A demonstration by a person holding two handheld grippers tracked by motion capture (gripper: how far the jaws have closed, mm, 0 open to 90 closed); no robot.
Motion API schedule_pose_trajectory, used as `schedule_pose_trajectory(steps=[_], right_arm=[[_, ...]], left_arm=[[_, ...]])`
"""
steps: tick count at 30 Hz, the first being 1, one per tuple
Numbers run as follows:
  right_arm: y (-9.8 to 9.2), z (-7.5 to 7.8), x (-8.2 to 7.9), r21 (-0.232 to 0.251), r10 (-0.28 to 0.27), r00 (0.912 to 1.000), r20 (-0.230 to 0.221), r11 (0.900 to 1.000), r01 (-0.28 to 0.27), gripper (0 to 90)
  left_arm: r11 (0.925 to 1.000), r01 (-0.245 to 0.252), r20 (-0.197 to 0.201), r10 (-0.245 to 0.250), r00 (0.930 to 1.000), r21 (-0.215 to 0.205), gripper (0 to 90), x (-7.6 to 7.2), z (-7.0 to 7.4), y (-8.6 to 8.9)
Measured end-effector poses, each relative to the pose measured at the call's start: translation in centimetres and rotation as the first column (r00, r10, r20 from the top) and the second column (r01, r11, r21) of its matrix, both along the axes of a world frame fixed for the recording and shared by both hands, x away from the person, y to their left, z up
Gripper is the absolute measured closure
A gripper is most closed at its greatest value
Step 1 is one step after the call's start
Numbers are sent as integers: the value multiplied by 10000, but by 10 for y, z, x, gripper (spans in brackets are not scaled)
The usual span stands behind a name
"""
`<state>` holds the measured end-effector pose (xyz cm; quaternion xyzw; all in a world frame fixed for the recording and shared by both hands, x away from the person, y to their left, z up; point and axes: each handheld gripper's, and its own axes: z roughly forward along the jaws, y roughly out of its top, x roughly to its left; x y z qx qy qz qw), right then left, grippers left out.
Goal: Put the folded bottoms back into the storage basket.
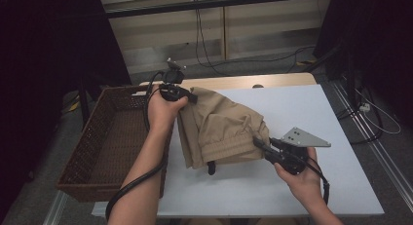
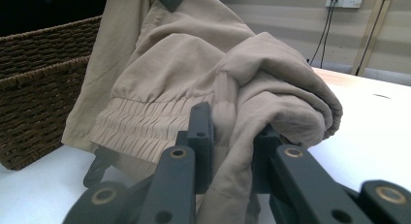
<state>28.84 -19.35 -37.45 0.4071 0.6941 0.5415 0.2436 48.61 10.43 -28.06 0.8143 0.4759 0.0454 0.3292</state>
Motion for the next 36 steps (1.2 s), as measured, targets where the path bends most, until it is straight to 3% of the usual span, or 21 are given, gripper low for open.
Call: schedule_pose_trajectory(steps=[36], right_arm=[[25,28,5,141,433,9969,656,9989,-443,771]], left_arm=[[9983,-108,-335,127,9994,579,856,1,50,22]])
